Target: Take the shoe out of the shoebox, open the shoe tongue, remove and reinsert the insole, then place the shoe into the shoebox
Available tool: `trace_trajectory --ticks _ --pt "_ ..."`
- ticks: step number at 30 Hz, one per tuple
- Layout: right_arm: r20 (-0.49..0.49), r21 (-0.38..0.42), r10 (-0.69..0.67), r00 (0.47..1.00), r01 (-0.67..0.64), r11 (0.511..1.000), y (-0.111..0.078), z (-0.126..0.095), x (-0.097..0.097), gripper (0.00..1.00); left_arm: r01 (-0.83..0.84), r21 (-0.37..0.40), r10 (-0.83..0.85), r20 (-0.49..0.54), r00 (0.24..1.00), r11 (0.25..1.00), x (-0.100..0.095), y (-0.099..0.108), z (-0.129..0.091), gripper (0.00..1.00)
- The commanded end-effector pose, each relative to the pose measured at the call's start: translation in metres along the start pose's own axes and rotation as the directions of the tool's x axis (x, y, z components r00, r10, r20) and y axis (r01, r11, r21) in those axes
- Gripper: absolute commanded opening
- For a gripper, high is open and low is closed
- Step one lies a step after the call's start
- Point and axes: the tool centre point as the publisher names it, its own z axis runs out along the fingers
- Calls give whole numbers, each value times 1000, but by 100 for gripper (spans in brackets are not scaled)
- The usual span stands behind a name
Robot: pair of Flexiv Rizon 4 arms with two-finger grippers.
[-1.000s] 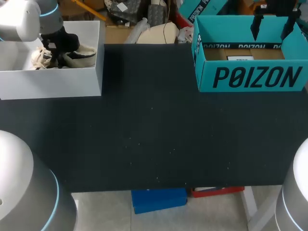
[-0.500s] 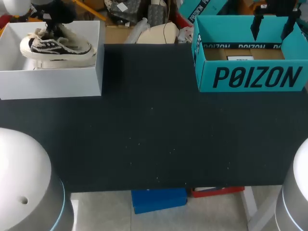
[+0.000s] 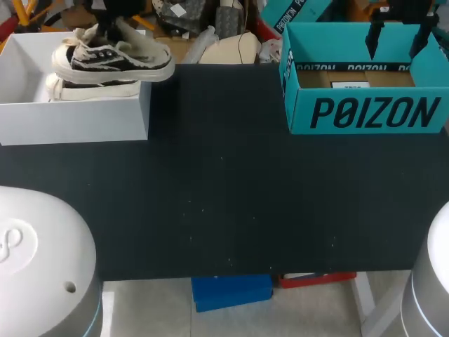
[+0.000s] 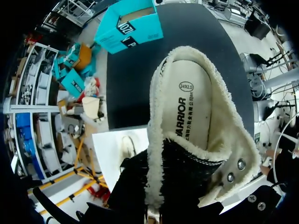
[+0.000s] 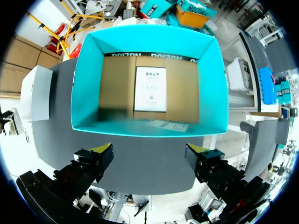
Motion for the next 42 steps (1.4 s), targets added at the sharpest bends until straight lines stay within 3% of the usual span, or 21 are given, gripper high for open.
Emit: trace_trajectory --ticks 1,6,11,16,22,31,42 --pt "0 0 1 1000 -1 1000 0 0 0 100 12 -85 -6 61 998 996 50 -46 -54 0" --pt "0 0 1 1000 -1 1000 0 0 0 100 -2 -66 3 19 1000 998 82 -99 -49 0" --pt "0 0 1 1000 -1 1000 0 0 0 100 2 -70 -3 -17 1000 998 103 -124 -31 0" --pt "0 0 1 1000 -1 1000 0 0 0 100 -6 -74 1 -64 998 997 130 -144 5 0" --pt "0 0 1 1000 -1 1000 0 0 0 100 36 -66 -44 -131 990 997 153 -159 53 0" --pt "0 0 1 1000 -1 1000 0 0 0 100 58 -68 -67 -144 987 996 175 -176 122 0" --pt "0 0 1 1000 -1 1000 0 0 0 100 85 -47 -91 -146 985 995 189 -196 182 0"
